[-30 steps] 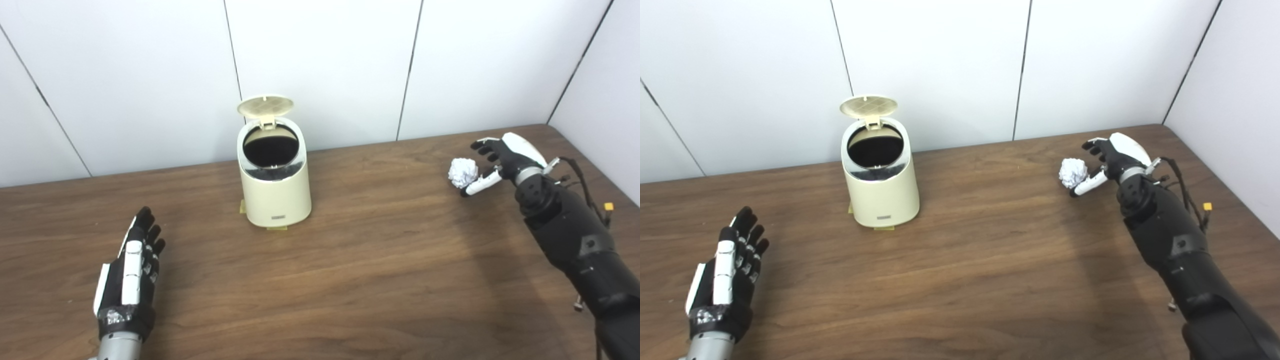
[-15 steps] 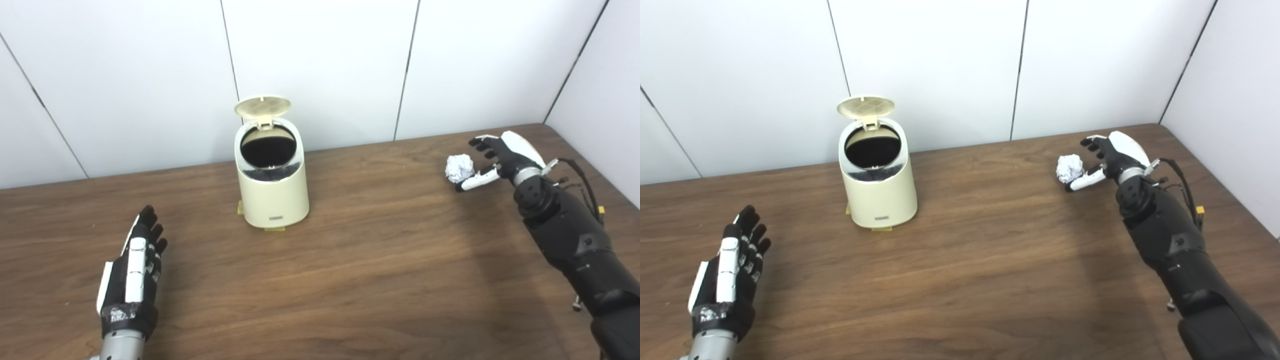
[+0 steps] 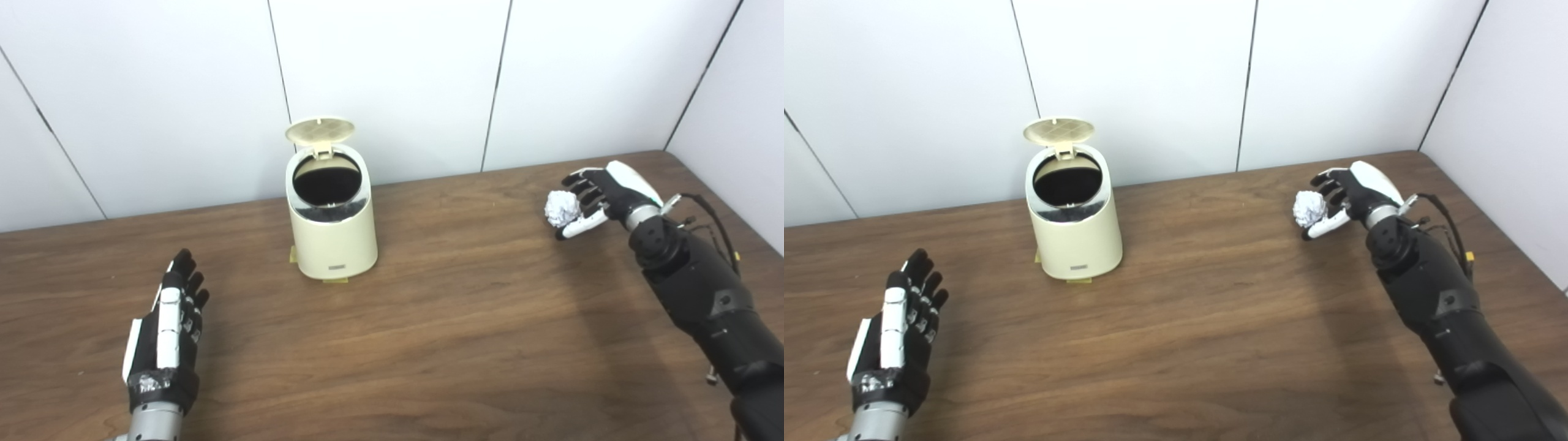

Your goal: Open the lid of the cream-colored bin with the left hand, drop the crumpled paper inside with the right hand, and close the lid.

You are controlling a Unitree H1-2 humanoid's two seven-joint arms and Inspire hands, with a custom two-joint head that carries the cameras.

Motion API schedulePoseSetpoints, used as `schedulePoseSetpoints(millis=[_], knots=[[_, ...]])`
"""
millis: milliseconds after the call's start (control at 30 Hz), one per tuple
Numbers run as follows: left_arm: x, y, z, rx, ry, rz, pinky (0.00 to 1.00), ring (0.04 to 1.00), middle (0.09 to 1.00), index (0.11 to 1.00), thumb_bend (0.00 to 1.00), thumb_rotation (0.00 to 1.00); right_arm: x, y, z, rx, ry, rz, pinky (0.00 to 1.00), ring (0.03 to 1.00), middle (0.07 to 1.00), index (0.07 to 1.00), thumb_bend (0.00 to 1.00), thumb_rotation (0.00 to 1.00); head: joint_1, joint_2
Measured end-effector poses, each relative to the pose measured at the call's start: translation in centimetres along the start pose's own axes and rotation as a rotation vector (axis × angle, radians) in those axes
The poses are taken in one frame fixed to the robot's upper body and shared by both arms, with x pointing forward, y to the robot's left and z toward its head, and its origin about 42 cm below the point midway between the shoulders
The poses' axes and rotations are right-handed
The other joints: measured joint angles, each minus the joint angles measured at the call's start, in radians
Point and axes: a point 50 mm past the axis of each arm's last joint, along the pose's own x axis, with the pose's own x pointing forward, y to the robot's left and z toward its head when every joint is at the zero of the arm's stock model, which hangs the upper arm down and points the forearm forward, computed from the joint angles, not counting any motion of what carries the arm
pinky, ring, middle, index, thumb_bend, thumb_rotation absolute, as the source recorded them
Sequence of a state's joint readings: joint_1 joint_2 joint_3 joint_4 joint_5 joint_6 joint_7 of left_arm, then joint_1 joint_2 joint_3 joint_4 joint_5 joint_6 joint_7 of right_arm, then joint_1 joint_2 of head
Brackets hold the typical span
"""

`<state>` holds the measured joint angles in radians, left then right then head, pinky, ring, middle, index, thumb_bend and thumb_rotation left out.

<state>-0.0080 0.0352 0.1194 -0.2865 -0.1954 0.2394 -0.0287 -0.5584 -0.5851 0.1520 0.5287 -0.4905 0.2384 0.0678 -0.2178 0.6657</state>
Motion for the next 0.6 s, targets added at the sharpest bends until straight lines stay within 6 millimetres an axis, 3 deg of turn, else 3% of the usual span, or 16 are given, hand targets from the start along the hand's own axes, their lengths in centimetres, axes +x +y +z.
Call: schedulePoseSetpoints(millis=[367,500,600], knots=[[0.0,-0.2,-0.1,0.001,0.009,0.018,1.0,1.0,1.0,0.987,0.64,0.82,-0.4,0.7,1.4,0.017,-0.036,0.013,0.58,0.654,0.708,0.717,0.87,0.12,0.037,0.005],[0.0,-0.4,-0.2,-0.006,0.009,0.016,1.0,1.0,1.0,0.987,0.62,0.8,-0.4,0.7,1.4,0.016,-0.042,0.014,0.56,0.613,0.651,0.657,0.85,0.04,0.04,0.008],[0.0,-0.6,-0.1,-0.011,0.006,0.018,1.0,1.0,1.0,0.981,0.61,0.83,-0.3,0.7,1.3,0.036,-0.037,0.01,0.45,0.468,0.521,0.548,0.59,0.01,0.049,0.014]])
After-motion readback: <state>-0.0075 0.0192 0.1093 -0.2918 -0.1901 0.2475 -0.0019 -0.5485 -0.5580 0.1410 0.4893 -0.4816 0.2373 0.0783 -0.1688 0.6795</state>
